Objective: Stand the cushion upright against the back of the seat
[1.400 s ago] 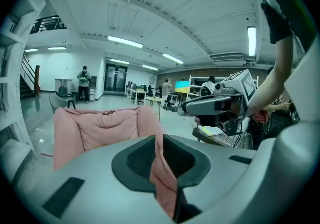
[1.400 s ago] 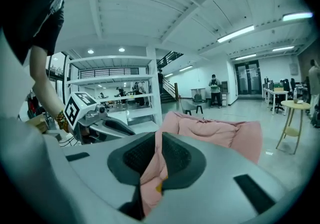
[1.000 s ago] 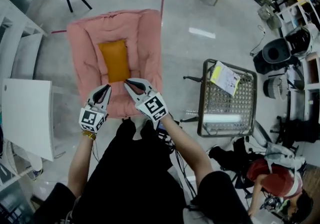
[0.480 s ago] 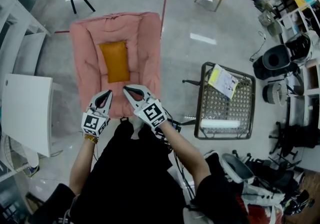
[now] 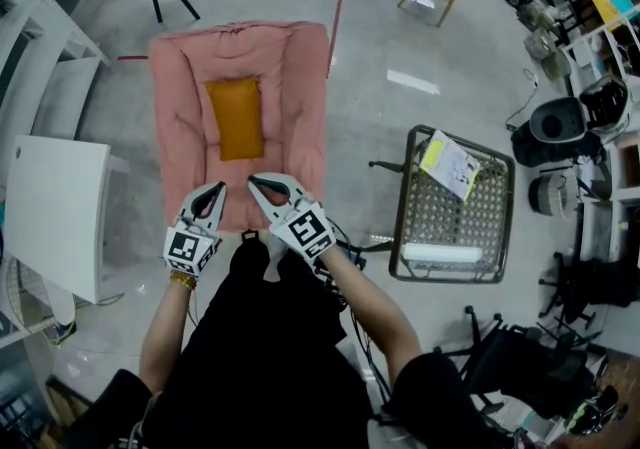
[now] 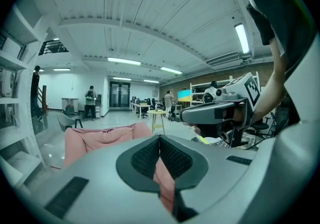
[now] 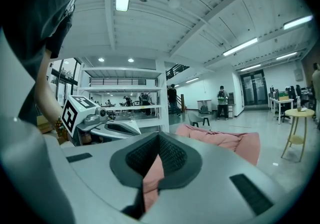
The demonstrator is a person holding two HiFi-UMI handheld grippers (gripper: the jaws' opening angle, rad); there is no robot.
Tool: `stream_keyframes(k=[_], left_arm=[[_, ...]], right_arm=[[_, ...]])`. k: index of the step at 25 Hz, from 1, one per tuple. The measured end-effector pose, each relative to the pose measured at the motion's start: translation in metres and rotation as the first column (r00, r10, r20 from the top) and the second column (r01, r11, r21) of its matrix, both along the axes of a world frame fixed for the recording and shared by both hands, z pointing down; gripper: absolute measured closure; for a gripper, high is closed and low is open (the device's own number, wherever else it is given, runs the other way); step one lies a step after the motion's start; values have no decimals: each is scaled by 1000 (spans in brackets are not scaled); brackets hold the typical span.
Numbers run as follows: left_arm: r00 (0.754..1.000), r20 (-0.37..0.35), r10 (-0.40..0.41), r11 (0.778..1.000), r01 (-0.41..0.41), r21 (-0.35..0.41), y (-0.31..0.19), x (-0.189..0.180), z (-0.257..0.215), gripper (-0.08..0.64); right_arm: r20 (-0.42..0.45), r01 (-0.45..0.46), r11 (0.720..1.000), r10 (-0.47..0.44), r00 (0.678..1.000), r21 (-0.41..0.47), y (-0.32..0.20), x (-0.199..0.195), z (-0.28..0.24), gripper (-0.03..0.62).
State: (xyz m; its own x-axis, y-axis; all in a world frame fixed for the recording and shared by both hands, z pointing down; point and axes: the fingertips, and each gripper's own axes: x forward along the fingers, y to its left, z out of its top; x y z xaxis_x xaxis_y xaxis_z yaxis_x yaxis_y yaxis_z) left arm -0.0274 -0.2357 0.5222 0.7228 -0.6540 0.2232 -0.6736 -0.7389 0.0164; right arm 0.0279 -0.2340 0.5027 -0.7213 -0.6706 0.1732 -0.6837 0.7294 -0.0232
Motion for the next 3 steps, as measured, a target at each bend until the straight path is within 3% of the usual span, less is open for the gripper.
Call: stream_keyframes(k=[3], left_arm=[[1000, 3, -3, 1000, 3, -9, 4, 0, 2, 548]], right_arm=[[2, 5, 1000, -5, 1000, -9, 3, 1, 2, 577]])
